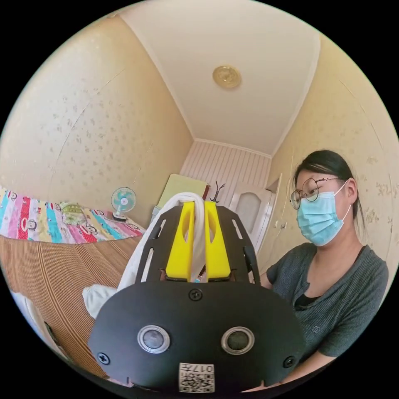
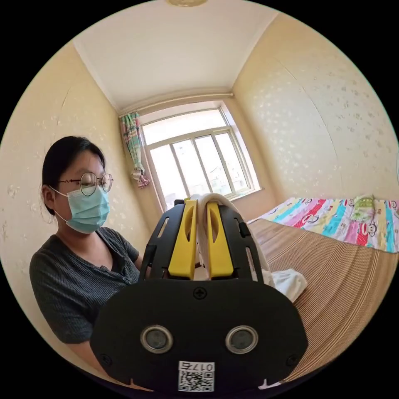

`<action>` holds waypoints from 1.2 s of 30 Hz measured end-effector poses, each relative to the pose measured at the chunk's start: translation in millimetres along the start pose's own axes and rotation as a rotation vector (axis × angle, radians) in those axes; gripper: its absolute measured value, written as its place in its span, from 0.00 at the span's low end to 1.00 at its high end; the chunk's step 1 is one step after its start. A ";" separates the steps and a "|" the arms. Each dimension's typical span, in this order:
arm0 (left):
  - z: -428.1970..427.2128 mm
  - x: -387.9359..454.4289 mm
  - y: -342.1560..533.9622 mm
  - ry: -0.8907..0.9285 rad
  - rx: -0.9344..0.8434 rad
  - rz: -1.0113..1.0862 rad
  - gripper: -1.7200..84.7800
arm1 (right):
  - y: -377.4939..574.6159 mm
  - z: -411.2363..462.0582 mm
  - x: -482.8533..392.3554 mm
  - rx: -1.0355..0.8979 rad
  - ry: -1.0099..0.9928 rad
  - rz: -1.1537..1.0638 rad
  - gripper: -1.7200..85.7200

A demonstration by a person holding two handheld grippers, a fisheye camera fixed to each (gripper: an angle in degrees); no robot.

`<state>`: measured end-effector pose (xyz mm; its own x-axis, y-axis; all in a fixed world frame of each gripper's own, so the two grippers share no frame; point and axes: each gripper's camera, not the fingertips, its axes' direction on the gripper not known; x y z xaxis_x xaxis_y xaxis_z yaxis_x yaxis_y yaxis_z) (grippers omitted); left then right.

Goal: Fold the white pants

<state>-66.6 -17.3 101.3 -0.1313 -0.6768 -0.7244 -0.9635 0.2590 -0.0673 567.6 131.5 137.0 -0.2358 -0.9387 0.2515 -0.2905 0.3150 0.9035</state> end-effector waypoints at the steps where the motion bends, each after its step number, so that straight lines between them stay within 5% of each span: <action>1: 2.2 8.6 -12.5 0.012 0.017 0.011 0.07 | -24.5 -7.6 -20.7 0.032 0.004 -0.045 0.03; 8: 41.4 38.5 -100.2 0.022 0.090 0.008 0.07 | -109.7 -24.0 -46.1 0.103 0.096 -0.029 0.03; 18: 147.3 -234.1 -46.9 -0.325 -0.146 -0.405 0.07 | -63.1 44.7 262.6 -0.088 0.293 0.517 0.03; 22: 176.5 -268.0 -2.5 -0.391 -0.284 -0.331 0.07 | 0.7 56.4 328.8 -0.143 0.340 0.638 0.04; 25: 177.8 -264.1 76.4 -0.387 -0.329 -0.277 0.07 | 79.2 50.3 306.2 -0.143 0.272 0.512 0.04; 29: 143.2 -247.2 226.1 -0.155 -0.394 -0.345 0.07 | 215.9 28.9 244.7 -0.165 0.085 0.441 0.04; 36: 135.3 -194.9 467.4 -0.168 -0.822 -0.596 0.07 | 467.1 36.0 163.3 -0.410 0.120 0.842 0.06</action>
<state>-459.9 328.9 118.2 0.3941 -0.4195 -0.8178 -0.7314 -0.6819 -0.0027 359.9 130.4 587.6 -0.1160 -0.4400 0.8905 0.2862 0.8437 0.4542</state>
